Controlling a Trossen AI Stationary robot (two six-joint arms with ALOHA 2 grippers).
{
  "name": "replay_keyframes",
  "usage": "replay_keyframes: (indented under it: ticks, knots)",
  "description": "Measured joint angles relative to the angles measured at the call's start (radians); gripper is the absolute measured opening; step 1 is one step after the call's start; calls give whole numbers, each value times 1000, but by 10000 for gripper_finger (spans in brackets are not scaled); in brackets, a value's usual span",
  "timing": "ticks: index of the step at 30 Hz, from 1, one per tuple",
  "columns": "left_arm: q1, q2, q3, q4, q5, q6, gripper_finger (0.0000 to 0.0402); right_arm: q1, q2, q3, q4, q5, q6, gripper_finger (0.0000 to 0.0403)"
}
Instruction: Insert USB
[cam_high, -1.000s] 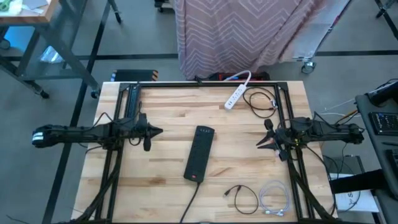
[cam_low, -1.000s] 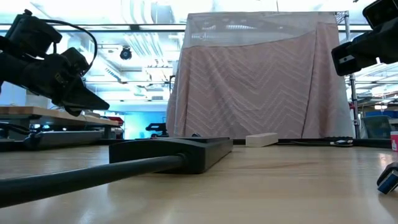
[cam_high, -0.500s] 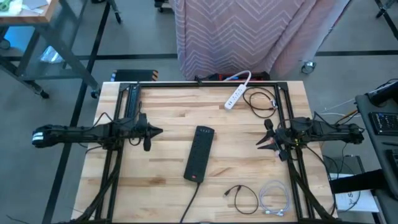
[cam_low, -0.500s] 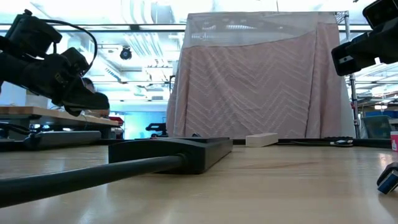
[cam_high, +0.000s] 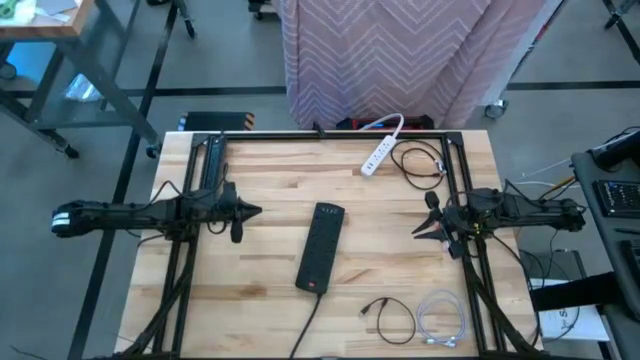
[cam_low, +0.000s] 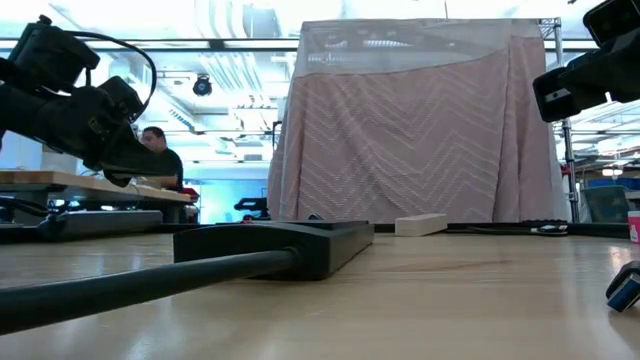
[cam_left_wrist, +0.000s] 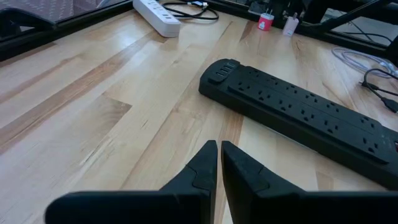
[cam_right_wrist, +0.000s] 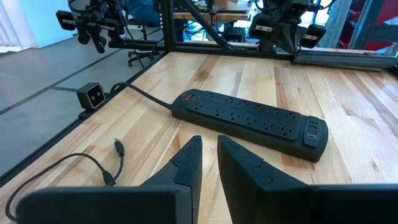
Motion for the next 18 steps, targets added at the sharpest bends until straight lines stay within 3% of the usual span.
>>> replay_keyframes:
  ticks: [18]
  knots:
    - [0,0,0,0,0,0,9,0,0,0,0,0,0,70]
